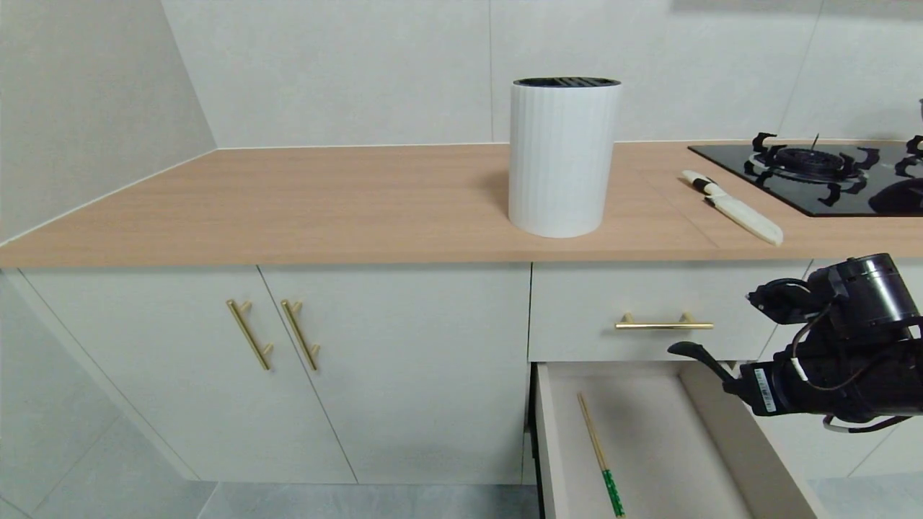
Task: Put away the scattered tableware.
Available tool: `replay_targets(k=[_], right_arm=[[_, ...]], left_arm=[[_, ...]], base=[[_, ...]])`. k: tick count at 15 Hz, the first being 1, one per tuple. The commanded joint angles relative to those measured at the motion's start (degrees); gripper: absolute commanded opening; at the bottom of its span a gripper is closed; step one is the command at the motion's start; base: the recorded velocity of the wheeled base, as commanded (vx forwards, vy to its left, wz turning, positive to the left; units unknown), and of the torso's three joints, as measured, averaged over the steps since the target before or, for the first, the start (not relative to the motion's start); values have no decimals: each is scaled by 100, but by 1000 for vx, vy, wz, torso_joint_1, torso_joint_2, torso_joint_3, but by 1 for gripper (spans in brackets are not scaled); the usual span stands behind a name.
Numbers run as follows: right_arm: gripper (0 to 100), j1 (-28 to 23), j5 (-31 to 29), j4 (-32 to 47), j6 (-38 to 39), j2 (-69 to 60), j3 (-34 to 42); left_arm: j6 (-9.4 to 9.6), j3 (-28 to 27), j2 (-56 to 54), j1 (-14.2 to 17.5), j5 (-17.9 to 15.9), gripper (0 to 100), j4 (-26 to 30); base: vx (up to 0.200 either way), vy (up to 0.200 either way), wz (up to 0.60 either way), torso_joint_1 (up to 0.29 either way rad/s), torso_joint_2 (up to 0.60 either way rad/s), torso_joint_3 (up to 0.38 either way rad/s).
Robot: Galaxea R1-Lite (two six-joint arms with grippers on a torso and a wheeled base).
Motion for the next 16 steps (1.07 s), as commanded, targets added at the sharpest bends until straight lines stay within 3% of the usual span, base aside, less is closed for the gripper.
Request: replay_targets(k=[1, 8, 16], right_arm=[[0, -1, 2, 1, 1, 103, 2], [0, -1, 2, -70, 1, 235, 20], [0, 95, -245, -78, 1, 639, 11]], left_arm=[[-2, 0, 0, 0, 4, 100, 0], [-2, 0, 0, 0, 4, 100, 0], [-2, 0, 0, 0, 4, 100, 0]], base=[[0, 0, 0, -154, 461, 310], [0, 0, 0, -103, 405, 294], [0, 0, 0, -7, 24, 10]])
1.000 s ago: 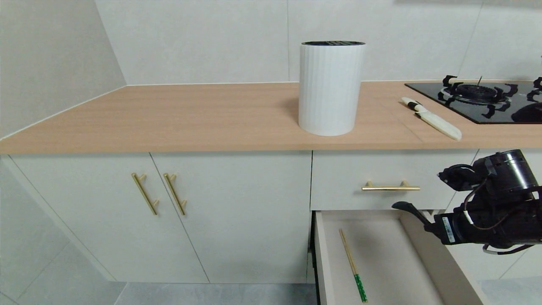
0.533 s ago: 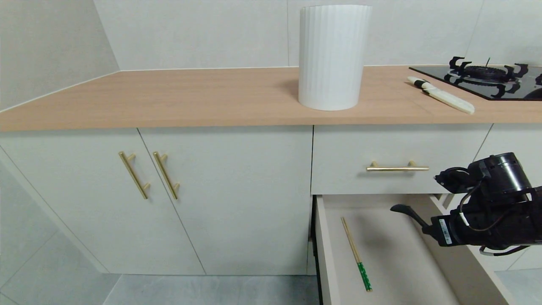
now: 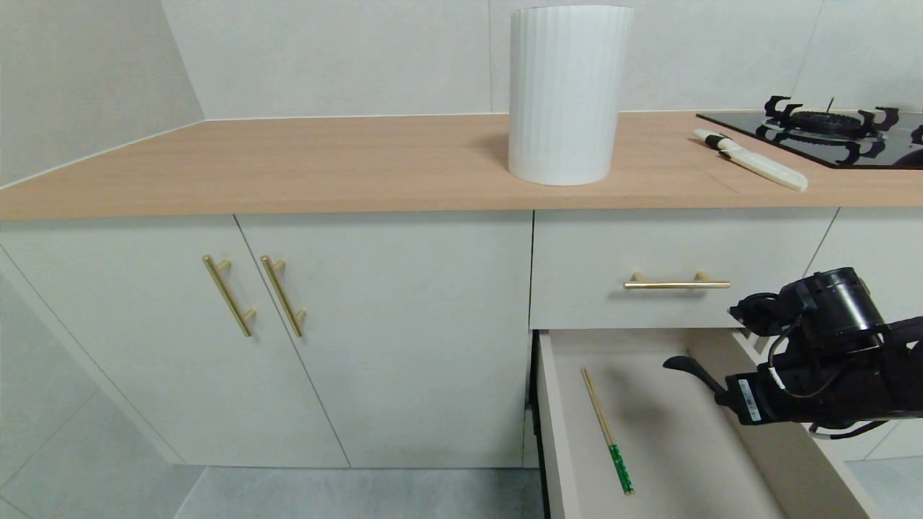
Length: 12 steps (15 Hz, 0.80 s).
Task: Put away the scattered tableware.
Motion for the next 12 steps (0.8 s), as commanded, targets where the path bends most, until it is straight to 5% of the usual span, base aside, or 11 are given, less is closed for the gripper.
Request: replay_targets(k=[1, 12], right_arm=[[0, 26, -230, -10, 1, 376, -9], [0, 158, -362, -3034, 151, 3004, 474]], left_arm=[[-2, 0, 0, 0, 1, 100, 0], [-2, 0, 0, 0, 1, 100, 0]], base=[[0, 0, 0, 0, 0, 0], [0, 0, 0, 0, 0, 0]])
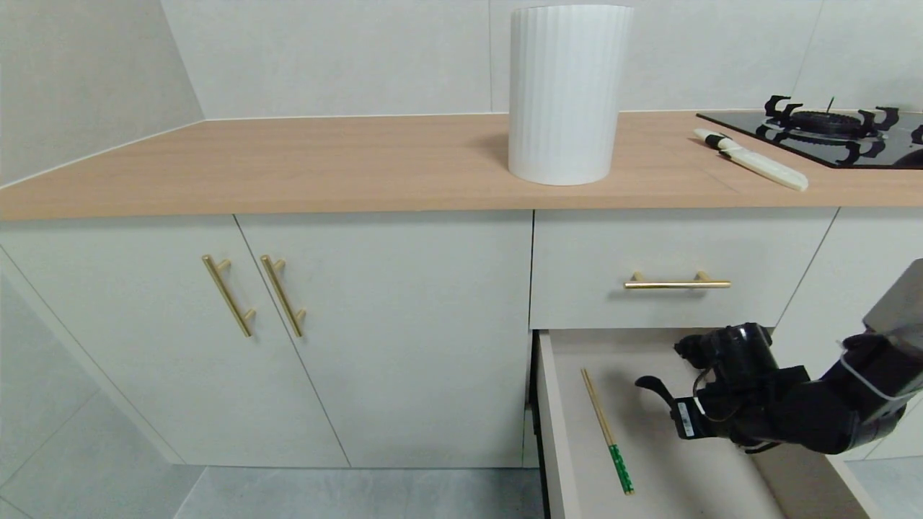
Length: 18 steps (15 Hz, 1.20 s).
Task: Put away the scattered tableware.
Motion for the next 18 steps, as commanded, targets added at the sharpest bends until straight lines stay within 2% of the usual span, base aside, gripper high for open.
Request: replay_targets(k=[1, 8, 18], right_arm=[[0, 110, -52, -300, 30, 673, 125], [0, 233, -394, -1047, 109, 1393, 151], [0, 242, -447, -1091, 109, 1428, 151]], left_arm=[[-2, 0, 0, 0, 1, 100, 0], [-2, 0, 0, 0, 1, 100, 0], [-2, 0, 0, 0, 1, 100, 0]], base=[[0, 0, 0, 0, 0, 0], [0, 0, 0, 0, 0, 0], [0, 0, 0, 0, 0, 0]])
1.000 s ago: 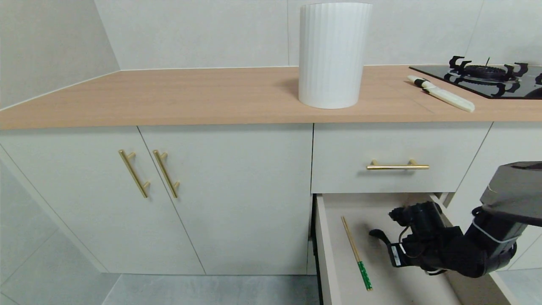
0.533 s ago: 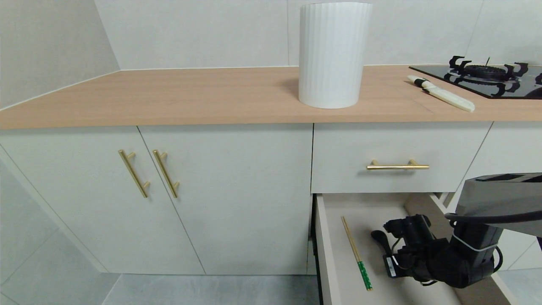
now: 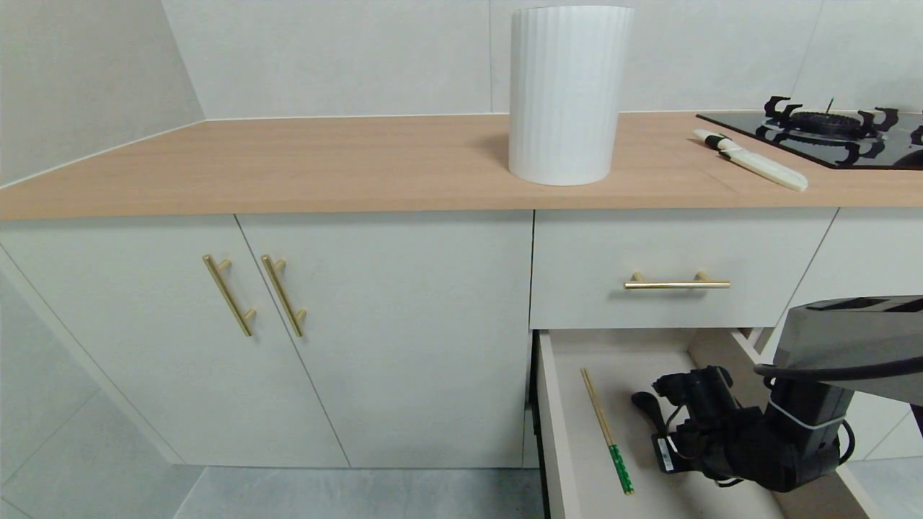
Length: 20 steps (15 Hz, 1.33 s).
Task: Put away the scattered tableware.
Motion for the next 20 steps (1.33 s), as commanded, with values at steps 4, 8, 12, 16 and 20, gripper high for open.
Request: replay_targets(k=[4, 8, 12, 16, 20], right_arm=[[100, 1, 0, 13, -3, 1, 13], [100, 1, -44, 30, -3, -237, 92], [100, -8, -53, 311, -20, -1889, 540], [100, 98, 9, 2025, -3, -4130, 584], [100, 528, 334, 3783, 147, -5501, 391]], left_arm=[[-2, 0, 0, 0, 1, 100, 0], [-2, 0, 0, 0, 1, 100, 0], [-2, 0, 0, 0, 1, 100, 0], [-2, 0, 0, 0, 1, 100, 0], [-11, 0, 0, 0, 1, 100, 0]], base=[[0, 0, 0, 0, 0, 0], [0, 0, 0, 0, 0, 0], [0, 0, 0, 0, 0, 0], [0, 0, 0, 0, 0, 0], [0, 0, 0, 0, 0, 0]])
